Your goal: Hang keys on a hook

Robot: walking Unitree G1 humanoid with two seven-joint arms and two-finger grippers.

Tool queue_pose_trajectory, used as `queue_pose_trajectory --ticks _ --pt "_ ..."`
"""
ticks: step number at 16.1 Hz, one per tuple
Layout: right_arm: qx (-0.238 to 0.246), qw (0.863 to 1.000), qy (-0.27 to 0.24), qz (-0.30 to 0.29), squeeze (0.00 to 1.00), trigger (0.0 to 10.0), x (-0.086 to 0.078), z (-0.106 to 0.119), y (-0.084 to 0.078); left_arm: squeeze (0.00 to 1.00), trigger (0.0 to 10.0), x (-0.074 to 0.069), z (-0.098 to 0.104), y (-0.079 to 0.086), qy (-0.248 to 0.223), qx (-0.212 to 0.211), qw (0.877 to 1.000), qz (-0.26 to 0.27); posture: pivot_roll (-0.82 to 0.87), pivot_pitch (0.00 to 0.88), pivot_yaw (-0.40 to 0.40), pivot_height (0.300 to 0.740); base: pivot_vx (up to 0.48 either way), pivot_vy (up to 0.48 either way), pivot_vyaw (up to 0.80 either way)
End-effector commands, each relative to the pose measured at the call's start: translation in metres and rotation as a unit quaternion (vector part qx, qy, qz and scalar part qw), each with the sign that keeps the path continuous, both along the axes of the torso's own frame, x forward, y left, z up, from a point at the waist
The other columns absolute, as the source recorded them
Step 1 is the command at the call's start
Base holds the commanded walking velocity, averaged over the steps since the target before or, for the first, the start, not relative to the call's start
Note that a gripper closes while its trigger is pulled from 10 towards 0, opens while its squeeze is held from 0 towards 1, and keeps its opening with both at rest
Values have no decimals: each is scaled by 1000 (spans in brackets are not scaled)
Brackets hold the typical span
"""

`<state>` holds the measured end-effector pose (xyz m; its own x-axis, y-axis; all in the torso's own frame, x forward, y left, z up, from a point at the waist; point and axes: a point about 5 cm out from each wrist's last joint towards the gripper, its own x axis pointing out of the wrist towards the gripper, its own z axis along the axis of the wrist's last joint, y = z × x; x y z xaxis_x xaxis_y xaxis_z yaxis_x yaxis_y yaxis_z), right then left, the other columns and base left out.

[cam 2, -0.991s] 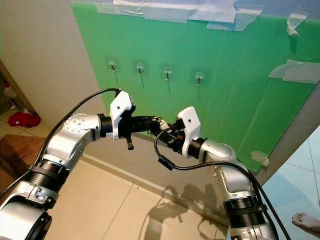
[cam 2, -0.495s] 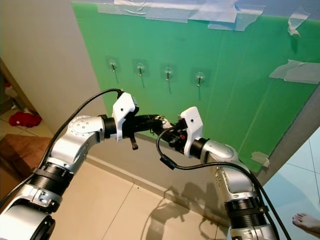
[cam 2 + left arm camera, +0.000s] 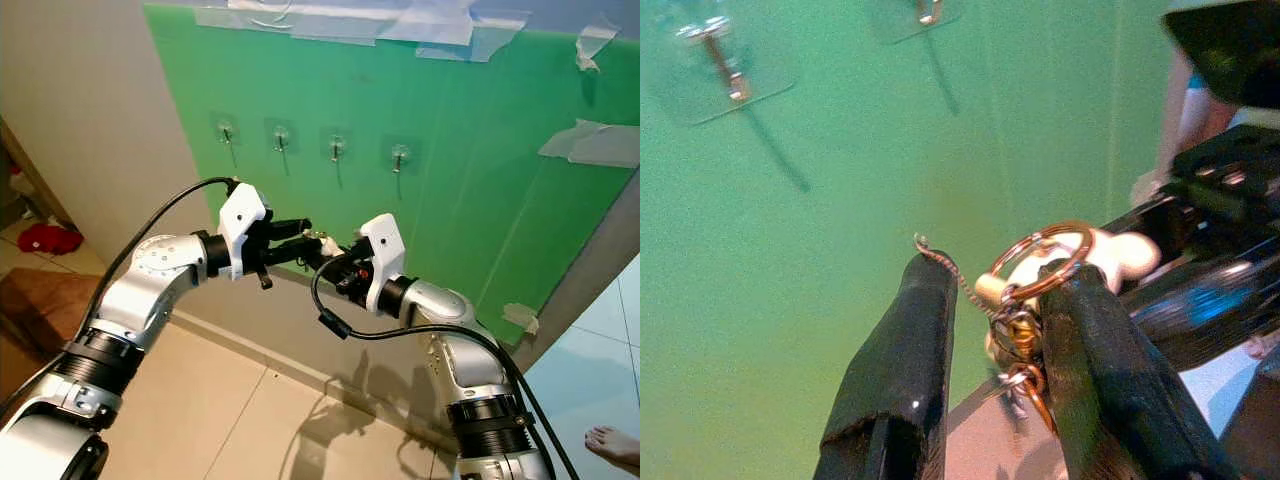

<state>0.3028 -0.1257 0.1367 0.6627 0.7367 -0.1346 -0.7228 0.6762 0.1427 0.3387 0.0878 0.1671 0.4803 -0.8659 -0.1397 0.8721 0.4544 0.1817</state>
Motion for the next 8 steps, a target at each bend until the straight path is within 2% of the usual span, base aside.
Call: queue_pose_trajectory --ticks 1,5,8 --pt "29 997 -69 28 0 0 0 26 10 1000 10000 5 -14 17 31 33 998 46 -92 0 88 740 0 0 0" --pt "32 997 -67 21 0 0 1 25 10 1000 10000 11 -2 29 16 24 997 70 -91 0 90 740 0 0 0" --pt "34 997 -67 19 0 0 0 24 10 1000 10000 11 -2 30 17 25 997 75 -93 0 93 740 0 0 0"
